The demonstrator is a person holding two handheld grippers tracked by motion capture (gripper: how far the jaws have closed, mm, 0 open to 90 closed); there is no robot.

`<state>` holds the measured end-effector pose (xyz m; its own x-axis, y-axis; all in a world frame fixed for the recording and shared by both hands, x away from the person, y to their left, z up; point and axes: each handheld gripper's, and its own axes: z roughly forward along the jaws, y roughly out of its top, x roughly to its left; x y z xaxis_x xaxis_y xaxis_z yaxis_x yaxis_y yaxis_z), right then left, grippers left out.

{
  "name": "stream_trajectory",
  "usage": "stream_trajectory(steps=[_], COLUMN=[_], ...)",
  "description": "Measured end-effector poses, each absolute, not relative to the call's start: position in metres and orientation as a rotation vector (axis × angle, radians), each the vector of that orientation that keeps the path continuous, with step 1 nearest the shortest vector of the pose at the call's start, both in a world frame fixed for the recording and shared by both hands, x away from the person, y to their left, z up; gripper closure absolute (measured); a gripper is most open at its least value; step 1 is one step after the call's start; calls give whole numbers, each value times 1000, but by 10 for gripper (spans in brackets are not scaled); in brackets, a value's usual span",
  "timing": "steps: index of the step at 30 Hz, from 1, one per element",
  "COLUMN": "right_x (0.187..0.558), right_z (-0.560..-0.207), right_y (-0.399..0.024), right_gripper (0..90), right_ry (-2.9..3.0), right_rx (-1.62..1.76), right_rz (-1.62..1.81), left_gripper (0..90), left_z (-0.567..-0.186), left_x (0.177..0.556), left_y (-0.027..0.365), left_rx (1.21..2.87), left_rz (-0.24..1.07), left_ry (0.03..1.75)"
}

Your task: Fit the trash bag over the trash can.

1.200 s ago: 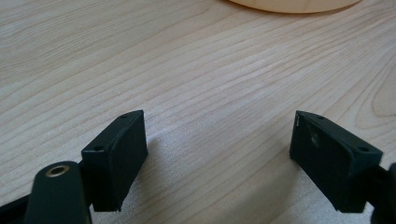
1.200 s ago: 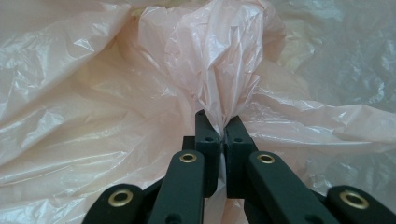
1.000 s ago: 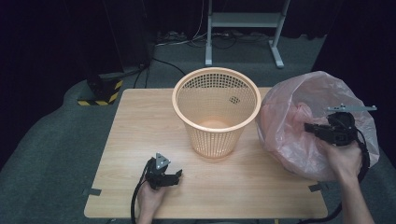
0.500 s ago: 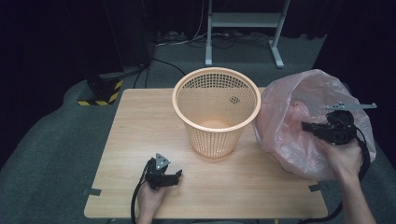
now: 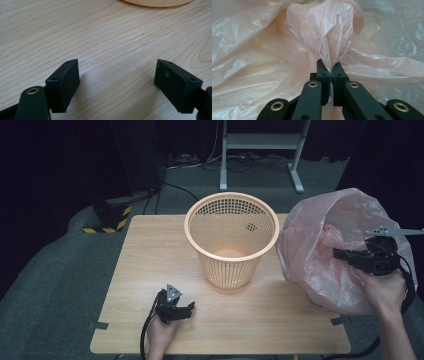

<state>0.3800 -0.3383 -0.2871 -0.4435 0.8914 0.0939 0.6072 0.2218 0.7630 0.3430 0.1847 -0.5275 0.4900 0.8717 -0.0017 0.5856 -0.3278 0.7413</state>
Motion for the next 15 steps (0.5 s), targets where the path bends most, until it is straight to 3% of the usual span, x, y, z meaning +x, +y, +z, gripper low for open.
stream_trajectory(steps=[15], right_x=[381], right_z=[-259], right_y=[-326], right_gripper=[876], right_ry=[2150], right_rx=[1329], right_rz=[1118], left_gripper=[207], left_z=[-527], left_x=[343], left_y=[185], left_rx=[2041], left_rz=[528], left_ry=[1199])
